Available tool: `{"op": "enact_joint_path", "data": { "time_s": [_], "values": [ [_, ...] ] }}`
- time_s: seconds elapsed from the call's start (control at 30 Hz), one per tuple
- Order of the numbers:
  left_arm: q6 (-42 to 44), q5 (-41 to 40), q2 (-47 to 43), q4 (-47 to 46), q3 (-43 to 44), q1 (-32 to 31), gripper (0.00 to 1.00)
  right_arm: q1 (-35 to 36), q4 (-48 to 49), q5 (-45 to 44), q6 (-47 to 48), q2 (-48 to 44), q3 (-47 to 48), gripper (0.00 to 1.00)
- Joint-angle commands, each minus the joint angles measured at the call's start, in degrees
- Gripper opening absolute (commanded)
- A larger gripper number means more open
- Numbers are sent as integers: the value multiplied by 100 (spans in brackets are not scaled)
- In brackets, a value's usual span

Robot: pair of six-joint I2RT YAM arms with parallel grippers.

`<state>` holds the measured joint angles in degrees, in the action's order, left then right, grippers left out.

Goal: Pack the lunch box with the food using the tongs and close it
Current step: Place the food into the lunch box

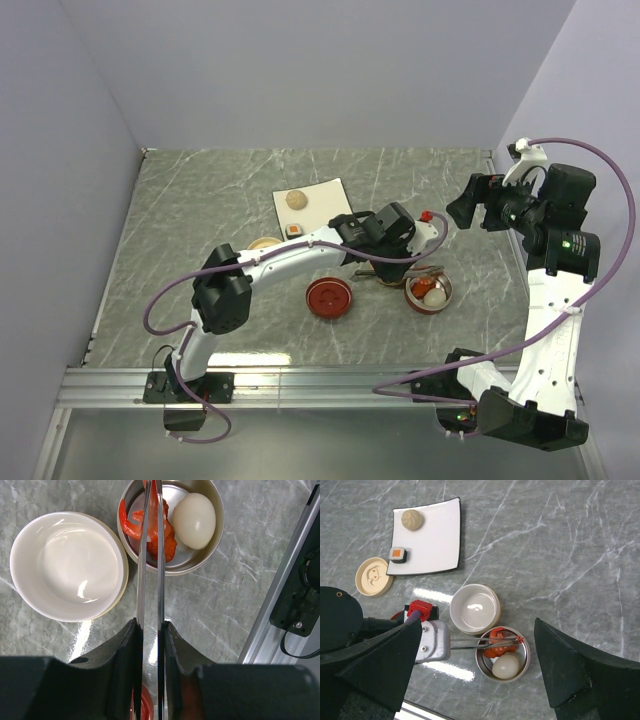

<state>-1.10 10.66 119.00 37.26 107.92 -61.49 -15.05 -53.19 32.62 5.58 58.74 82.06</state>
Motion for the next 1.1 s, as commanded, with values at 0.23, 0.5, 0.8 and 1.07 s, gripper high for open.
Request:
{"op": "enact_joint_path", "data": {
  "time_s": [0.23,0.5,0.8,1.07],
  "values": [
    [-83,-2,-211,-236,-148,-117,0,-60,177,69,-14,-47,100,100],
    [-109,7,-219,-228,-201,-152,1,-68,177,60,-14,-56,82,100],
    [-118,-108,-272,-122,-157,-161,29,-68,160,60,-5,-91,64,100],
    [-22,33,-211,97,-96,-187,29,-77,160,60,-14,-100,73,100]
  ]
}}
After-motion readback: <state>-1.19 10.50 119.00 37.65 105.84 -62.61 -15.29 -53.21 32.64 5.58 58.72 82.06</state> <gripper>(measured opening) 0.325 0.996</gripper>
